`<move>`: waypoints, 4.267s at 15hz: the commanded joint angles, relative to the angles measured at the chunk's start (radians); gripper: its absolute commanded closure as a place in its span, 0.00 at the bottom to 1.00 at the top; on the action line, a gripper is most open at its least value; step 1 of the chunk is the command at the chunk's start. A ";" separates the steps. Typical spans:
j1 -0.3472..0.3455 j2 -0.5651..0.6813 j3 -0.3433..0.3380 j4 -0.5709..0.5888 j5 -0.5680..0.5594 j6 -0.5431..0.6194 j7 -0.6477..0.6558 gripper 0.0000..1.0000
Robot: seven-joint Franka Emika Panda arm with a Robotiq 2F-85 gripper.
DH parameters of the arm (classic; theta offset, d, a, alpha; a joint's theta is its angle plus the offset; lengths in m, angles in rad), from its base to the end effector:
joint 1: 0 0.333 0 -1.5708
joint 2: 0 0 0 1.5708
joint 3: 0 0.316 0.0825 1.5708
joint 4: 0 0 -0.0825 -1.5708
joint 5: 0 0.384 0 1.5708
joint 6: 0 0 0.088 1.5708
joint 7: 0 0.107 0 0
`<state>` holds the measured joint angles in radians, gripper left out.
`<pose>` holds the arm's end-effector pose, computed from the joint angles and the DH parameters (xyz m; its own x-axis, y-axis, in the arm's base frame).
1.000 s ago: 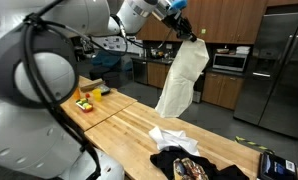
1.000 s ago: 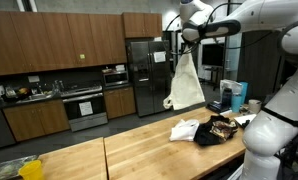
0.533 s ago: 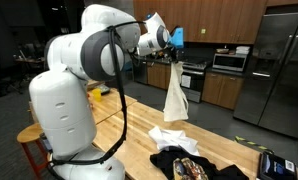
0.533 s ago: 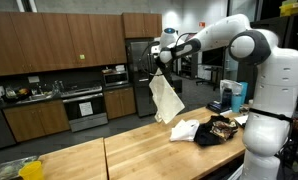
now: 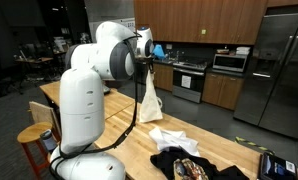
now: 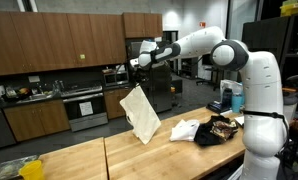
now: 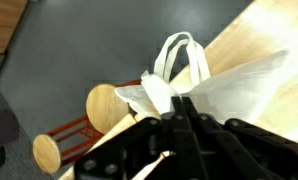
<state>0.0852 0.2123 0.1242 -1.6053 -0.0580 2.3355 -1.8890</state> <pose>0.6560 0.1304 0.5623 -0.4718 0.8623 -0.1839 0.7329 0.4995 0.4618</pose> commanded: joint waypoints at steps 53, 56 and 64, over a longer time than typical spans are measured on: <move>0.062 0.055 0.138 0.016 -0.002 -0.195 -0.715 0.71; 0.062 0.055 0.138 0.016 -0.002 -0.194 -0.715 0.71; 0.062 0.055 0.138 0.016 -0.002 -0.194 -0.715 0.71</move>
<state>0.1305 0.2661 0.2793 -1.5941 -0.0639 2.1449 -2.6038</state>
